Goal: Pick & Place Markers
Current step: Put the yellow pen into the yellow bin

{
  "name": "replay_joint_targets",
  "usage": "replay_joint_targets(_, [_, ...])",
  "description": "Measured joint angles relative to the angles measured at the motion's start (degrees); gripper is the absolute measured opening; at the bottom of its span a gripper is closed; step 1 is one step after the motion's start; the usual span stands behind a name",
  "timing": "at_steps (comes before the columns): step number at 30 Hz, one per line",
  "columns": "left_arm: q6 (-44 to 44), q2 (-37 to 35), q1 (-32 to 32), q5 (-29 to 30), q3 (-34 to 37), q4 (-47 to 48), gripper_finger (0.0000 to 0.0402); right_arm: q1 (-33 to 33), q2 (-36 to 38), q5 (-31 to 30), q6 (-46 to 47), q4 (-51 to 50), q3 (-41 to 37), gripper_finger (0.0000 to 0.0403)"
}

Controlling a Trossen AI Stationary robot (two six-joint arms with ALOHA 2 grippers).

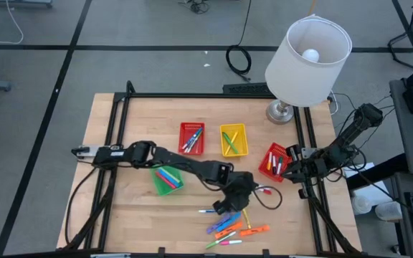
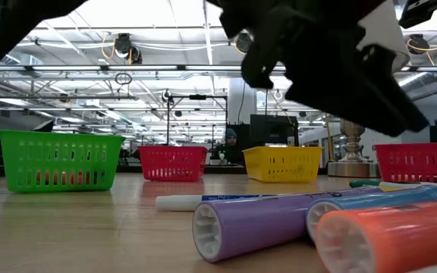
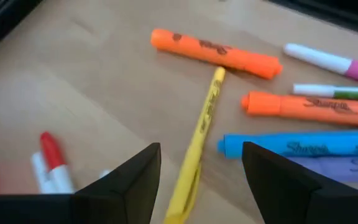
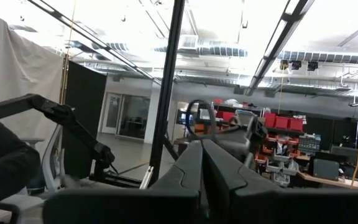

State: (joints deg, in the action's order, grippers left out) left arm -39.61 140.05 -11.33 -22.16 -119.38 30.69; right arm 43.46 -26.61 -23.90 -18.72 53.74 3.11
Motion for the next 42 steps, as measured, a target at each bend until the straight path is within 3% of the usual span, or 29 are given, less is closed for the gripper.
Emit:
replay_joint_targets(21, [-0.6, 4.4, 4.3, -1.0, 0.4, 0.7, 0.0234, 0.0, 0.0, 0.0, 0.0, -0.2, 0.0, 0.0000])
replay_joint_targets(36, [-0.7, 5.7, 4.5, -5.8, 0.5, -0.9, 0.0234, 0.0, 0.0, 0.0, -0.8, -0.2, 0.0, 0.0000])
replay_joint_targets(42, [-0.7, 5.8, 4.5, -6.6, 0.5, -1.0, 0.0193, 0.0, 0.0, 0.0, -0.6, -0.4, 0.0, 0.0000])
